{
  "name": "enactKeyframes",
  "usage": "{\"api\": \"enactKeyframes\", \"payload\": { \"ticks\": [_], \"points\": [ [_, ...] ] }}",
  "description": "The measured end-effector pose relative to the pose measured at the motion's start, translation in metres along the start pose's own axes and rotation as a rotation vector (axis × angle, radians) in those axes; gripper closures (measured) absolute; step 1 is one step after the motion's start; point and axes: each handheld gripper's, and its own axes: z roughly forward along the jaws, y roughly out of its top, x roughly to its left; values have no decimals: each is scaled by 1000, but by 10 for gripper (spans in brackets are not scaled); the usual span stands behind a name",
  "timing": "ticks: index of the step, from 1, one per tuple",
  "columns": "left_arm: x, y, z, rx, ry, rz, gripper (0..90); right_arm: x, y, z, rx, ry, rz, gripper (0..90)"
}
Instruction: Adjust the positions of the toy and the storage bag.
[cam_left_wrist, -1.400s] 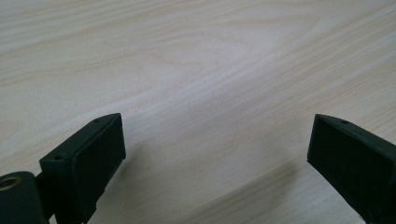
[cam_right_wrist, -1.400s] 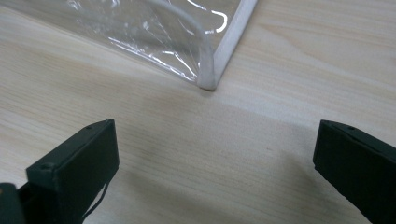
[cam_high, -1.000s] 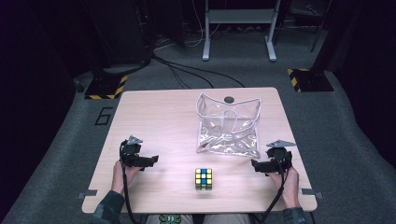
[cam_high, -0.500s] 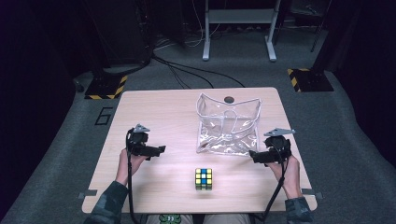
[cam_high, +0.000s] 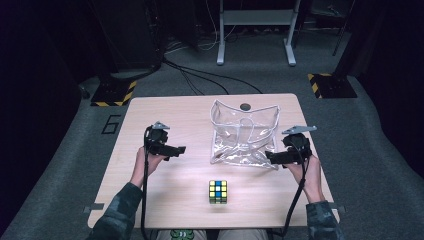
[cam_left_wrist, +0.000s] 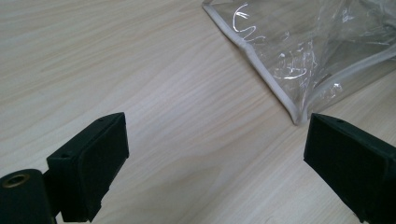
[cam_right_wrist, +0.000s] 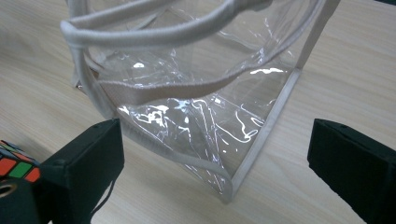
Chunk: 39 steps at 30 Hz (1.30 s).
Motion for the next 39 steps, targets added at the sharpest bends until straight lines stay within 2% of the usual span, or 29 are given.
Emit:
{"api": "enactKeyframes", "payload": {
  "ticks": [7, 12, 18, 24, 25, 29, 32, 39],
  "points": [
    [-4, 21, 7, -8, -26, 1, 68, -1, 16, -4, 0, 3, -16, 34],
    [-8, 36, 13, -9, -41, 10, 63, -2, 26, -7, -10, -11, -39, 41],
    [-13, 58, 18, -21, -62, 10, 60, -3, 39, -9, -16, -10, -40, 45],
    [-19, 76, 24, -27, -64, 22, 57, -3, 49, -7, -7, -3, -32, 49],
    [-21, 78, 24, -32, -71, 8, 56, -4, 50, -6, -8, -2, -38, 49],
    [-22, 89, 26, -48, -70, 5, 59, -5, 53, -4, -3, -3, -36, 54],
    [-22, 97, 26, -60, -89, -9, 58, -7, 54, -2, 2, -4, -29, 57],
    [-28, 113, 28, -94, -72, -23, 65, -12, 57, 4, 8, -3, -18, 74]
  ]
}}
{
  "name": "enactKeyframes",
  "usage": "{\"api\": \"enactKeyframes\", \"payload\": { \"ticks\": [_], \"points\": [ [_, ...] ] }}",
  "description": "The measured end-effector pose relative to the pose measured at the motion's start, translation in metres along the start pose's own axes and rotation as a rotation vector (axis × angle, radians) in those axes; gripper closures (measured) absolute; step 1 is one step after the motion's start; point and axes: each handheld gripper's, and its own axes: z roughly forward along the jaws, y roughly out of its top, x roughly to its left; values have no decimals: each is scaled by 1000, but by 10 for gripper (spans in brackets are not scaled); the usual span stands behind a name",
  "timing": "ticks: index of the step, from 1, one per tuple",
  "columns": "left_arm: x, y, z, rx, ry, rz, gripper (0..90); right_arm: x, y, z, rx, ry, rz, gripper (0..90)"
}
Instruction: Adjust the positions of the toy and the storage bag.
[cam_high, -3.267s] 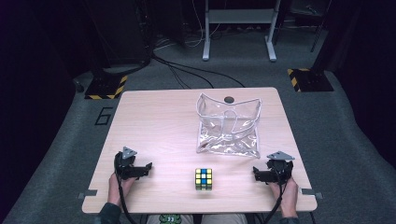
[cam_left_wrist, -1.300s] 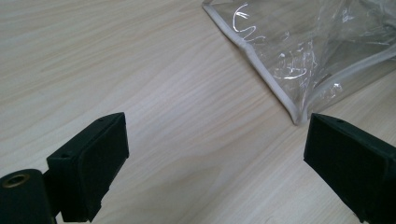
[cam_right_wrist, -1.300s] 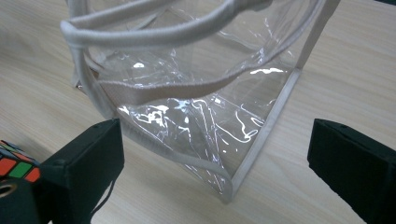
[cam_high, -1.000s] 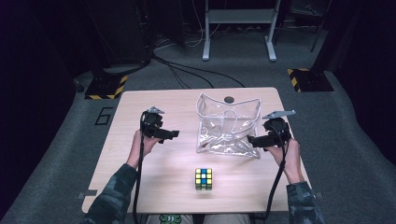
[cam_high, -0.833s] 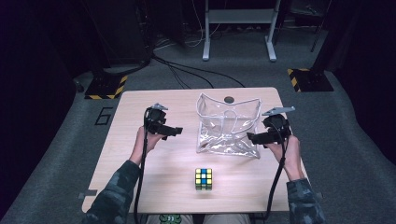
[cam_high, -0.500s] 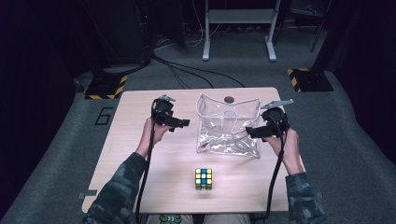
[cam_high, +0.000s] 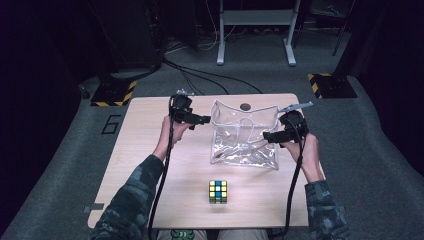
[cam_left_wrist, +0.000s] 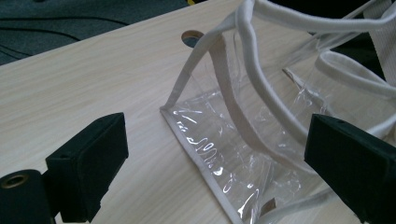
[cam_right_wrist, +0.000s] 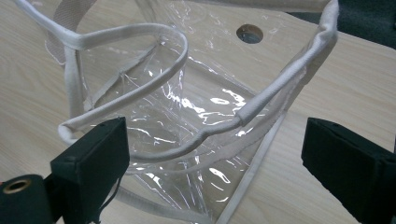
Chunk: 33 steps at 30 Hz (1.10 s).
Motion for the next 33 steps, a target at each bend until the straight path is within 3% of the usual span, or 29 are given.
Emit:
{"api": "enactKeyframes", "payload": {
  "ticks": [5, 16, 23, 24, 26, 29, 33],
  "points": [
    [-1, 9, 7, -14, -1, -22, 56, -2, 2, 3, 0, 9, 9, 82],
    [-5, 16, 10, -33, -2, -23, 59, -5, 3, 6, 6, 4, 15, 102],
    [-11, 17, 21, -4, -7, -12, 68, -6, 3, 8, 6, 3, 23, 128],
    [-12, 17, 23, 8, -2, -15, 84, -6, 3, 8, 8, 4, 23, 135],
    [-13, 16, 28, 29, 5, -20, 201, -6, 3, 9, 12, -8, 29, 153],
    [-15, 12, 34, 53, -4, -25, 329, -6, 3, 11, 14, -15, 38, 229],
    [-18, 7, 43, 102, 15, -14, 461, -5, 1, 17, 32, -24, 35, 374]
  ]
}}
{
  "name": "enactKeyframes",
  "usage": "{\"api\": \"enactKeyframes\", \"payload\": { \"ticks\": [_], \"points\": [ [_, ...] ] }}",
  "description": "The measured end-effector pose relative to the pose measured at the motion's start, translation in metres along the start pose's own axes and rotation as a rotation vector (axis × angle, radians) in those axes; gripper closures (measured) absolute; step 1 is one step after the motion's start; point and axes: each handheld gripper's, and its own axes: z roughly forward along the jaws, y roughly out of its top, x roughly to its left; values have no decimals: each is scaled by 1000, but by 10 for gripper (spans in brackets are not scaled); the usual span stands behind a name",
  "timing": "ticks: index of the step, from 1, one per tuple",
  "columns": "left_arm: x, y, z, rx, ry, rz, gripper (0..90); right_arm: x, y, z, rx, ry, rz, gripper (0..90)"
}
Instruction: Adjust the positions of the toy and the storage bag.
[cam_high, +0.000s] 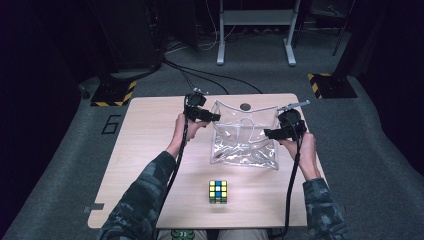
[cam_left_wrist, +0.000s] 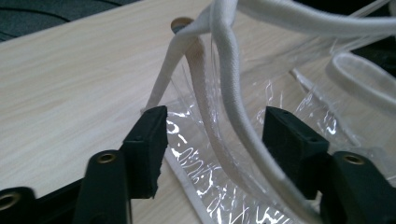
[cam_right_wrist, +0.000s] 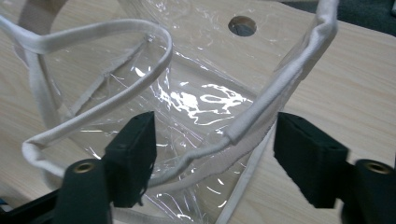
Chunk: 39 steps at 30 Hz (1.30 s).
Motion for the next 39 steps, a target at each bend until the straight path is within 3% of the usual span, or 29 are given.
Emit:
{"api": "enactKeyframes", "payload": {
  "ticks": [3, 6, 7, 10, 16, 24, 28, 33, 39],
  "points": [
    [-1, -4, 6, 34, 15, 10, 645, 1, -1, 5, 18, -8, 7, 502],
    [-2, -8, 6, 32, 32, 18, 793, 2, -2, 9, 25, -32, -10, 620],
    [-2, -8, 6, 34, 47, 31, 825, 3, -2, 10, 30, -46, -13, 663],
    [2, -10, 4, 27, 38, 19, 873, 4, -3, 9, 34, -76, -23, 767],
    [6, -10, -2, 30, 60, 36, 890, 2, -1, 8, 24, -109, -40, 864],
    [23, -12, -19, 32, 93, 53, 892, -1, 7, 1, 1, -141, -50, 878],
    [29, -13, -29, 34, 118, 73, 893, -3, 11, 0, 0, -128, -35, 879],
    [43, -17, -41, 34, 135, 64, 893, -4, 16, 1, -11, -98, -13, 879],
    [60, -21, -54, 41, 144, 50, 893, 0, 23, 3, -12, -80, -24, 880]
  ]
}}
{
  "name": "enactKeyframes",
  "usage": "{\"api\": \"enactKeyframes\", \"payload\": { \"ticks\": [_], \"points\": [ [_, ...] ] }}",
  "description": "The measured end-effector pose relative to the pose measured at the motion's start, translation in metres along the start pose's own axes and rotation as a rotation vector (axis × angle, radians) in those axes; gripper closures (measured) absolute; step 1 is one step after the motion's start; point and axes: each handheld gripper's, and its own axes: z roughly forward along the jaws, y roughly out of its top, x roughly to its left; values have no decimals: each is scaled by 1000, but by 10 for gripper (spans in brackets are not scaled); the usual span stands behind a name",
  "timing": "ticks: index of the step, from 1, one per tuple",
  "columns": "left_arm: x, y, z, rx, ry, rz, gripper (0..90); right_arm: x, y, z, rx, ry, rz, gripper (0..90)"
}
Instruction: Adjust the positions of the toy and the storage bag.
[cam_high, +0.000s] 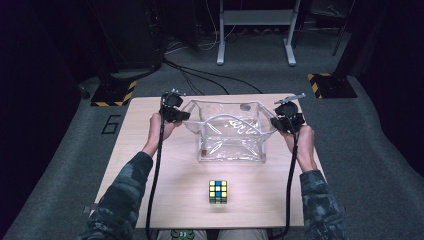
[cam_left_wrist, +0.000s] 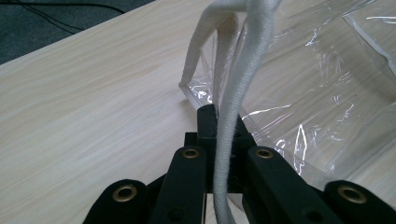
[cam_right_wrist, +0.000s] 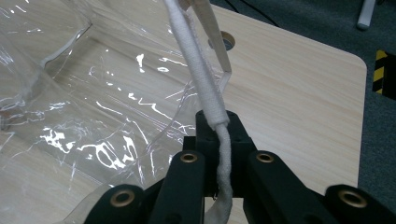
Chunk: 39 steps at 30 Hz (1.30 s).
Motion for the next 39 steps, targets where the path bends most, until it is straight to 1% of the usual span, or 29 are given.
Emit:
{"api": "enactKeyframes", "payload": {
  "ticks": [2, 4, 5, 6, 9, 10, 14, 15, 17, 19, 20, 23, 24, 25, 27, 28, 30, 31, 32, 33, 34, 35, 38, 39],
  "points": [
    [4, -1, -3, -7, 7, 1, 894, 3, 3, 0, 0, 1, -2, 880],
    [8, -2, -6, -1, 14, 12, 893, 5, 5, 1, -1, 1, -10, 880],
    [10, -2, -7, 0, 18, 19, 894, 7, 7, 1, 0, 4, -6, 880],
    [12, -2, -8, 1, 19, 18, 894, 7, 8, 1, -2, 5, -15, 880],
    [19, -4, -12, 8, 22, 13, 894, 12, 11, 0, 0, 9, -18, 880],
    [22, -5, -12, 8, 22, 12, 894, 13, 12, 0, -3, 9, -26, 880],
    [32, -8, -12, 27, 15, -8, 894, 22, 15, 2, 5, 12, -47, 880],
    [34, -9, -13, 31, 14, -12, 894, 23, 16, 3, 5, 11, -58, 880],
    [38, -10, -14, 39, 18, -16, 894, 26, 17, 6, 10, 14, -59, 879],
    [42, -10, -17, 40, 25, -8, 894, 28, 19, 8, 13, 20, -60, 880],
    [43, -10, -19, 45, 29, -6, 894, 29, 20, 9, 7, 22, -63, 880],
    [47, -11, -22, 57, 41, -4, 894, 31, 23, 13, 15, 31, -61, 879],
    [48, -12, -23, 65, 48, 1, 894, 32, 23, 15, 23, 34, -58, 879],
    [50, -13, -23, 75, 49, -2, 894, 33, 23, 18, 27, 37, -67, 879],
    [53, -17, -21, 92, 47, -6, 893, 36, 23, 24, 41, 35, -76, 878],
    [55, -19, -19, 100, 43, -12, 893, 36, 23, 27, 47, 39, -70, 878],
    [58, -21, -15, 109, 38, -21, 893, 37, 24, 32, 53, 34, -73, 876],
    [59, -22, -13, 120, 33, -28, 893, 37, 24, 34, 59, 33, -72, 876],
    [60, -23, -11, 118, 27, -39, 892, 38, 24, 37, 71, 37, -73, 875],
    [60, -24, -10, 115, 22, -43, 892, 39, 24, 41, 86, 33, -80, 873],
    [60, -23, -10, 117, 19, -42, 892, 38, 24, 43, 86, 28, -85, 871],
    [59, -23, -10, 118, 22, -32, 891, 37, 23, 44, 87, 33, -72, 869],
    [56, -22, -10, 118, 30, -32, 885, 34, 22, 45, 86, 47, -57, 861],
    [55, -21, -10, 120, 34, -29, 880, 35, 22, 45, 85, 47, -64, 856]
  ]
}}
